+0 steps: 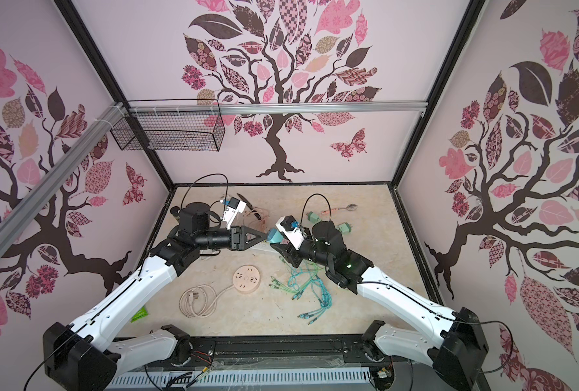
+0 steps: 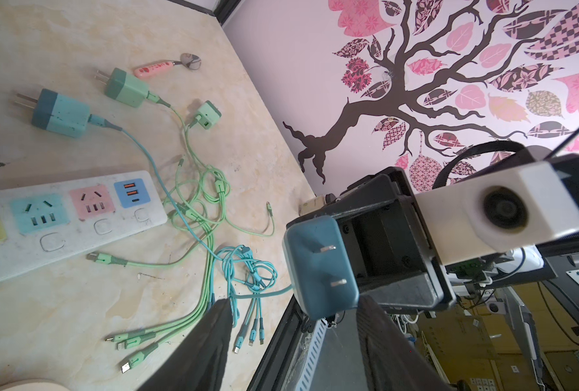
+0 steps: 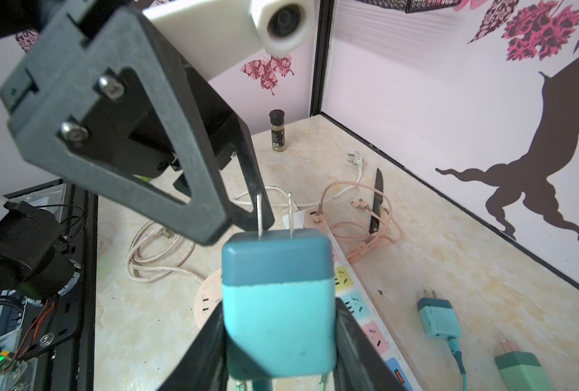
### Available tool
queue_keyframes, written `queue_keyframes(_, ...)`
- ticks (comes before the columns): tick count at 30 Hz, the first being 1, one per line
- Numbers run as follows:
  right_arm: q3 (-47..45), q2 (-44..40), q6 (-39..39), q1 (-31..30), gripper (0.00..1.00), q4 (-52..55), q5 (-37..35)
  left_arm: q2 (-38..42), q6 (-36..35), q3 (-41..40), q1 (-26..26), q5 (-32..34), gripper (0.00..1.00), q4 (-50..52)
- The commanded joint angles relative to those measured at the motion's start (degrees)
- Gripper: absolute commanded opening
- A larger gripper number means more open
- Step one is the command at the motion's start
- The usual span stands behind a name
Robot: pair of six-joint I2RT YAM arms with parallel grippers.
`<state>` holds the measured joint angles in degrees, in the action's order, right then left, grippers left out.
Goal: Insert plugs into power strip
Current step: Pick up the plug from the top-center of the table.
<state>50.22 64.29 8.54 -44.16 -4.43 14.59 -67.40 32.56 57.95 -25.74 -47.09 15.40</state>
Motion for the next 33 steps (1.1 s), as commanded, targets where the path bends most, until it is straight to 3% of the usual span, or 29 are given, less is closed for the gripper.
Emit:
queue_keyframes(1,3.17,1.52,1.15,-1.35,0.20,-0.63,-1.44,0.16,0.13,1.38,-0.44,-1.55,0.60,-1.55)
queue_keyframes(17,5.58,4.25,3.55,-4.51,0.19,0.39,-5.40,-0.37,0.68,1.63,-0.71,-3.37,0.41,-1.44)
queue_keyframes(25,6.48,5.04,4.89,-5.12,0.19,1.17,-6.77,-0.72,0.53,1.64,-0.88,-3.90,0.39,-1.25)
queue_keyframes(33,5.86,4.76,5.48,-5.23,0.23,1.86,-7.53,-0.64,0.01,1.99,-0.88,-2.46,0.23,-0.81)
